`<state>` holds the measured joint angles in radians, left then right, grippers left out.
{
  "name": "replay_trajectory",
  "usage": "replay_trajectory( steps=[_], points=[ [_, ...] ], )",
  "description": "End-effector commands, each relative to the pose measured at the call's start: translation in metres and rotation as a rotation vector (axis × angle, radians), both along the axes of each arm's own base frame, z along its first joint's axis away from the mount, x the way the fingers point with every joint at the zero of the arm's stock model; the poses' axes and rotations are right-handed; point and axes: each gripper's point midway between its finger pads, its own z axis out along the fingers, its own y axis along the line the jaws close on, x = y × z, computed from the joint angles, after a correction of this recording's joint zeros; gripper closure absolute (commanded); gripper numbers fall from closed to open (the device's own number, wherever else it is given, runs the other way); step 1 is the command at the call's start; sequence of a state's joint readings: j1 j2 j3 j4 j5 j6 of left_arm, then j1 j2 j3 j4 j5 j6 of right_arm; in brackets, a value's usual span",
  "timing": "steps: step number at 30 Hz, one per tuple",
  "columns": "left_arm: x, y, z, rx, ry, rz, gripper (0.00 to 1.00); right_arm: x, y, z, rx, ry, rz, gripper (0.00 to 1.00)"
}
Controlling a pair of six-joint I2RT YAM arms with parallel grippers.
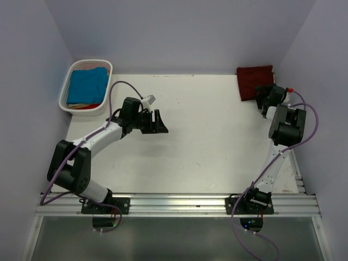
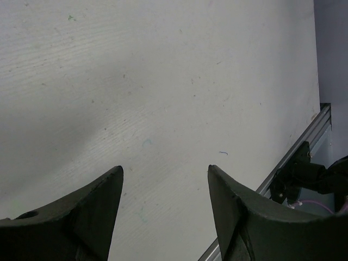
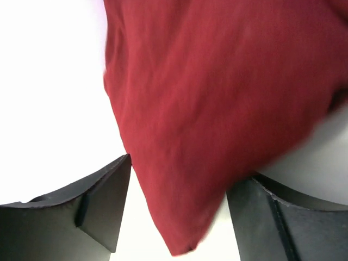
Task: Fold and stack the t-shirts
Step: Put the neatly folded tshirt into the corner of the board with the right arm
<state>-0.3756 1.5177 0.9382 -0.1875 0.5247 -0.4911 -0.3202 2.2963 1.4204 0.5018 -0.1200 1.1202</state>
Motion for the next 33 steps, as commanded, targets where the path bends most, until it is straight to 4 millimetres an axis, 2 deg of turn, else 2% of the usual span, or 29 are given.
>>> replay_trajectory(
  steps=[1,3,4,5,7,8,9,11,14,17,18,19,20,21,22,23,24,25,26,27,28,29,30,31,33],
  points=[
    [0.002,-0.008,0.025,-0.06,-0.074,-0.016,0.32,-0.015,0.011,0.048,-0.104,-0.042,0.049,0.27],
    [0.001,-0.007,0.026,-0.064,-0.078,-0.017,0.32,-0.025,0.013,0.058,-0.13,-0.039,0.044,0.25],
    [0.0,-0.008,0.027,-0.069,-0.082,-0.018,0.32,-0.03,0.01,0.078,-0.162,-0.058,0.028,0.24],
    [0.0,-0.008,0.028,-0.071,-0.083,-0.017,0.32,-0.035,0.01,0.086,-0.176,-0.06,0.023,0.24],
    [-0.001,-0.008,0.03,-0.08,-0.091,-0.019,0.32,-0.047,0.01,0.09,-0.205,-0.047,0.008,0.23],
    [-0.002,-0.007,0.028,-0.079,-0.087,-0.018,0.32,-0.055,0.006,0.107,-0.227,-0.05,-0.021,0.22],
    [-0.003,-0.008,0.03,-0.084,-0.091,-0.019,0.32,-0.062,0.007,0.106,-0.237,-0.032,-0.025,0.22],
    [-0.005,-0.007,0.03,-0.087,-0.096,-0.021,0.32,-0.071,0.012,0.12,-0.253,-0.038,-0.016,0.22],
    [-0.004,-0.006,0.036,-0.09,-0.12,-0.01,0.32,-0.081,0.032,0.12,-0.223,-0.031,0.066,0.25],
    [0.0,-0.007,0.045,-0.102,-0.155,-0.002,0.31,-0.094,0.073,0.129,-0.213,-0.066,0.227,0.26],
    [0.002,-0.007,0.052,-0.116,-0.182,0.0,0.3,-0.097,0.11,0.142,-0.2,-0.112,0.38,0.26],
    [0.003,-0.008,0.057,-0.122,-0.2,0.002,0.29,-0.1,0.128,0.147,-0.243,-0.126,0.472,0.26],
    [0.005,-0.008,0.062,-0.127,-0.217,0.004,0.27,-0.109,0.147,0.139,-0.238,-0.074,0.553,0.26],
    [0.005,-0.007,0.067,-0.13,-0.234,0.007,0.26,-0.115,0.18,0.145,-0.262,-0.083,0.663,0.26],
    [0.007,-0.005,0.076,-0.13,-0.262,0.02,0.25,-0.128,0.199,0.156,-0.325,-0.106,0.751,0.25],
    [0.007,-0.004,0.082,-0.133,-0.28,0.024,0.22,-0.142,0.214,0.15,-0.329,-0.067,0.806,0.25],
    [0.012,-0.004,0.094,-0.145,-0.333,0.032,0.21,-0.156,0.239,0.15,-0.351,-0.066,0.874,0.24],
    [0.014,0.0,0.104,-0.141,-0.365,0.053,0.19,-0.172,0.25,0.155,-0.392,-0.055,0.912,0.21],
    [0.014,0.002,0.11,-0.134,-0.393,0.055,0.14,-0.182,0.26,0.156,-0.412,-0.057,0.933,0.12],
    [0.015,0.005,0.115,-0.13,-0.412,0.066,0.11,-0.197,0.28,0.151,-0.429,-0.049,0.988,0.07],
    [0.018,0.01,0.127,-0.118,-0.455,0.097,0.07,-0.209,0.285,0.146,-0.458,-0.022,1.018,0.02],
    [0.02,0.014,0.135,-0.112,-0.484,0.115,0.0,-0.217,0.289,0.155,-0.485,-0.034,1.02,0.01],
    [0.019,0.02,0.133,-0.085,-0.482,0.125,0.0,-0.226,0.299,0.156,-0.491,-0.036,1.053,0.01],
    [0.023,0.028,0.142,-0.068,-0.509,0.16,0.0,-0.234,0.301,0.155,-0.495,-0.02,1.076,0.01],
    [0.033,0.042,0.15,-0.046,-0.541,0.204,0.0,-0.245,0.309,0.164,-0.504,-0.034,1.102,0.01]
  ],
)
